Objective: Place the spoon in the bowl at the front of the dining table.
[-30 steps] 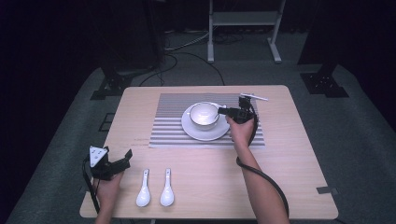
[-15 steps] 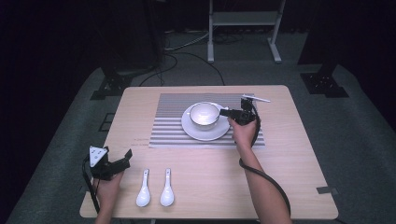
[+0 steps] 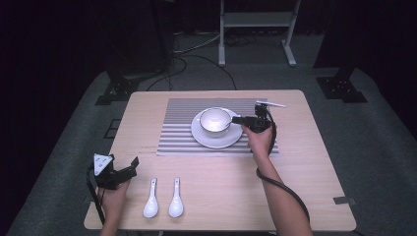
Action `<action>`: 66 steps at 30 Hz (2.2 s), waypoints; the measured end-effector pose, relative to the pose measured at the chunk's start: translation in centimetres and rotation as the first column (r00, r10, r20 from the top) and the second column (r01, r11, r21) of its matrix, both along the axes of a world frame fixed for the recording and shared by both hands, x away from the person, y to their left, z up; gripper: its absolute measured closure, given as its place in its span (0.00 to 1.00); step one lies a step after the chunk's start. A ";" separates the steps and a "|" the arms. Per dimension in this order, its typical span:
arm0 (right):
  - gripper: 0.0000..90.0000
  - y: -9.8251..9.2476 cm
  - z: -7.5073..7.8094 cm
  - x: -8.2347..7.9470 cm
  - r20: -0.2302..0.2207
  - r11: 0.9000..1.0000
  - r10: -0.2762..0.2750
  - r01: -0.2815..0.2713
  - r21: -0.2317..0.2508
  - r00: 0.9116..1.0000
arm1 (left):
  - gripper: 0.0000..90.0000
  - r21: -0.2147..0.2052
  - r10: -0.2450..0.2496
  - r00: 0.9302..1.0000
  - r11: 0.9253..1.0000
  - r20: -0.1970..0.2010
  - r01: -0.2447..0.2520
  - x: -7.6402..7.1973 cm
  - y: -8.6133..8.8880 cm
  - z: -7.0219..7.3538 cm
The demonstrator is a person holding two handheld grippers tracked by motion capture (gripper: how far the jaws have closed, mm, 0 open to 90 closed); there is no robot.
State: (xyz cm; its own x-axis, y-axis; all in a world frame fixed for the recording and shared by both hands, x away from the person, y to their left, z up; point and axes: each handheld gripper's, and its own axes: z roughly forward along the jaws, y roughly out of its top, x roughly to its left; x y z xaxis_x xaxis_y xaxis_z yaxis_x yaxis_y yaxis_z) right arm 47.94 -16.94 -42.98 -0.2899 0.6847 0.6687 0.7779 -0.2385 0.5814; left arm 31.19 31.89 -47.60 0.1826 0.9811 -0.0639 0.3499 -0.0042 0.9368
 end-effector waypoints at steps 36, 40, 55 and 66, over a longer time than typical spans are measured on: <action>0.79 -1.2 -1.4 -3.8 0.013 0.994 0.107 -0.107 0.025 0.994 | 0.02 0.017 -0.005 1.000 1.000 0.003 0.005 -0.1 -0.2 0.0; 0.78 -1.2 -1.6 -4.2 0.014 0.992 0.126 -0.126 0.016 0.992 | 0.02 0.017 -0.004 1.000 1.000 0.002 0.004 -0.1 -0.2 0.0; 0.74 -1.3 -2.5 -5.8 0.012 0.986 0.166 -0.166 -0.007 0.986 | 0.02 0.016 -0.004 1.000 1.000 0.002 0.004 -0.1 -0.2 0.0; 0.72 -0.9 -2.3 -6.9 0.028 0.980 0.200 -0.199 -0.026 0.979 | 0.02 0.017 -0.003 1.000 1.000 0.003 0.003 -0.1 -0.2 0.0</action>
